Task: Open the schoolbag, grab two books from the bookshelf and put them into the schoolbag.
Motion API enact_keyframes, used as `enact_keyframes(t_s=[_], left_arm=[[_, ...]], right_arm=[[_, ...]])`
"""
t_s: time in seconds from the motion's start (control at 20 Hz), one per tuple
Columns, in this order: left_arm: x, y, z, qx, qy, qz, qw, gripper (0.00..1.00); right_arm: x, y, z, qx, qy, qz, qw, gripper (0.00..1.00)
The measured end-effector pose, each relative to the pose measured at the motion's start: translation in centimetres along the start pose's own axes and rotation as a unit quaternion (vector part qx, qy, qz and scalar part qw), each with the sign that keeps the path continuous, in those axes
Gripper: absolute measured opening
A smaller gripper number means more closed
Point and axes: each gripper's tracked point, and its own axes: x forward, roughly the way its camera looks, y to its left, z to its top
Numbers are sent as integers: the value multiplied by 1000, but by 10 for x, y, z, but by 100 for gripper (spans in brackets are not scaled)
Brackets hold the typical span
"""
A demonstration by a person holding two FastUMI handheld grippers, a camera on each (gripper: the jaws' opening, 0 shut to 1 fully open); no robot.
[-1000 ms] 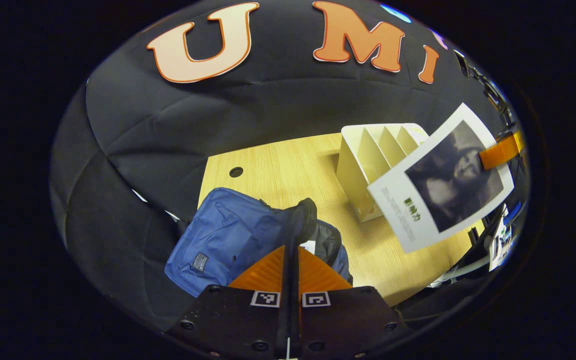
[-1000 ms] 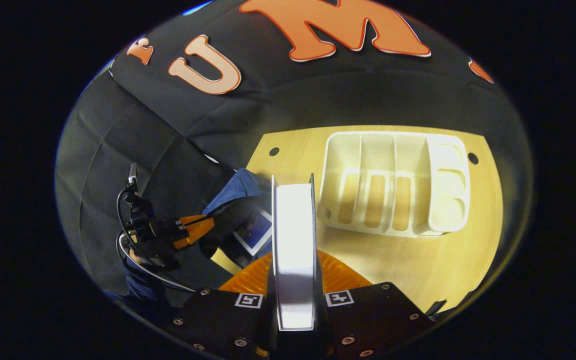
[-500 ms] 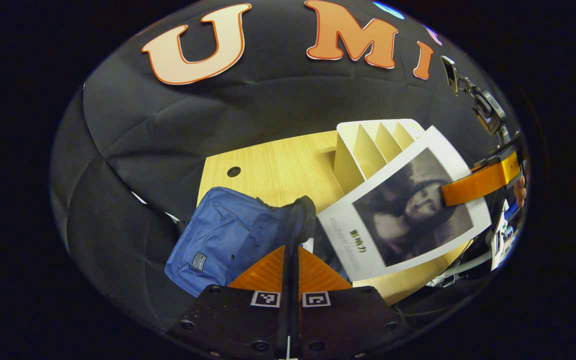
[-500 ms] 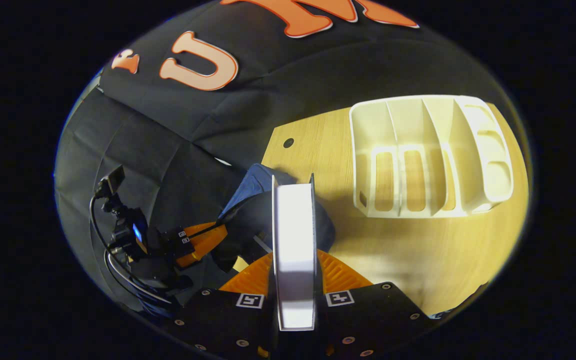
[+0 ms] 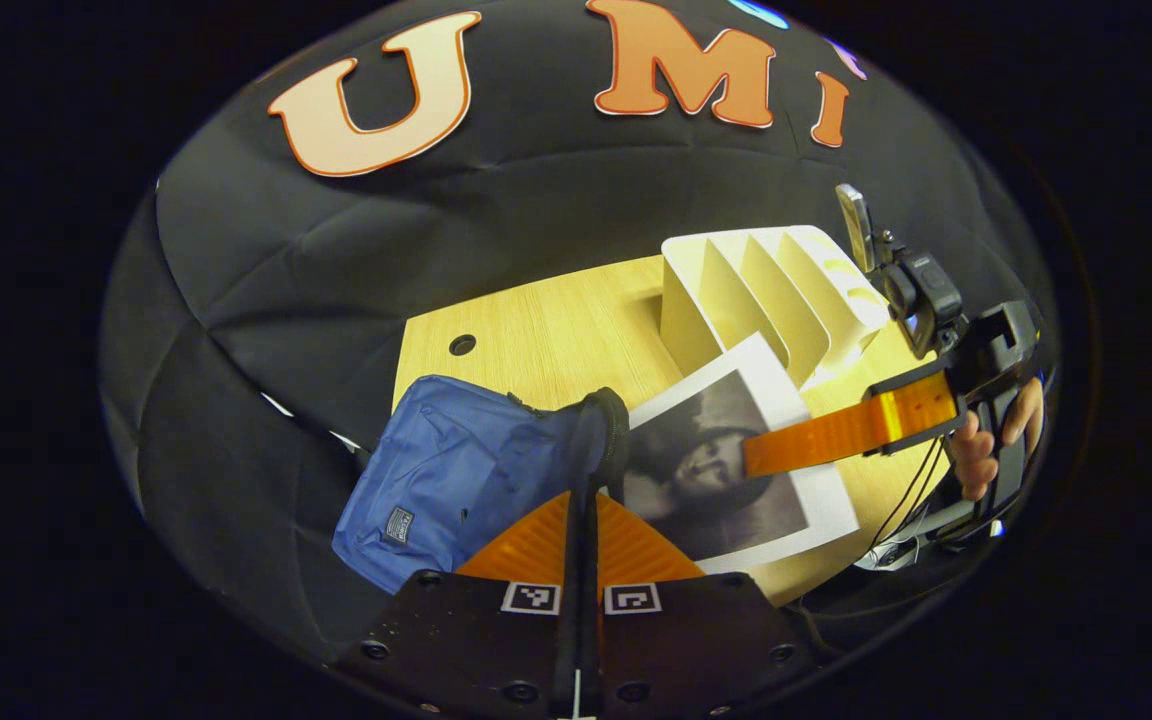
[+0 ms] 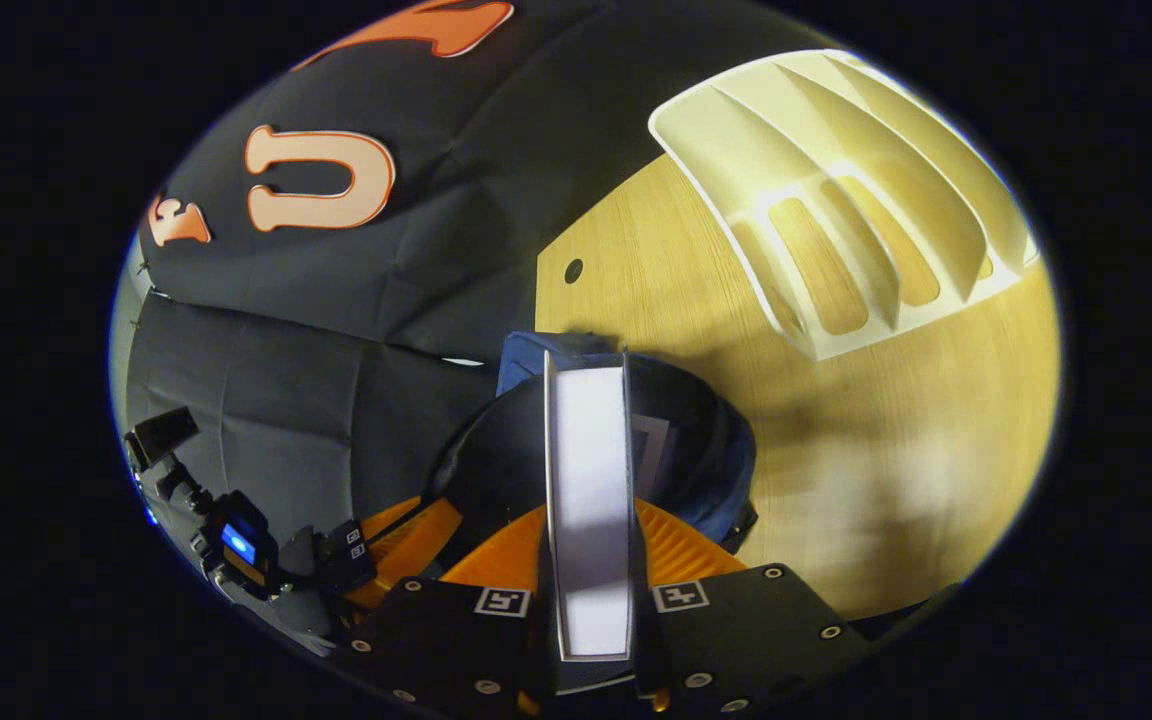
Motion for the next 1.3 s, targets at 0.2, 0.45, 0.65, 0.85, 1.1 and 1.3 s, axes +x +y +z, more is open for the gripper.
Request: enact_keyframes(t_s=[0.2, 0.45, 0.65, 0.85, 1.1, 1.3], left_arm=[[1, -8, -2, 13, 3, -2, 1000, 2], [1, -21, -2, 27, 2, -13, 1000, 2], [-3, -27, 0, 32, 2, -22, 999, 2], [-7, -30, 3, 30, 0, -32, 999, 2], [-10, -25, 5, 30, -5, -32, 999, 2], [-12, -18, 7, 24, -5, -27, 999, 2]], right_arm=[[29, 0, -15, 46, -14, 17, 999, 30], [64, 12, -27, 93, -18, 40, 995, 30], [84, 20, -27, 111, -31, 51, 992, 30], [107, 28, -31, 118, -29, 61, 991, 30], [132, 33, -31, 126, -33, 73, 989, 41], [146, 34, -33, 137, -19, 75, 987, 31]])
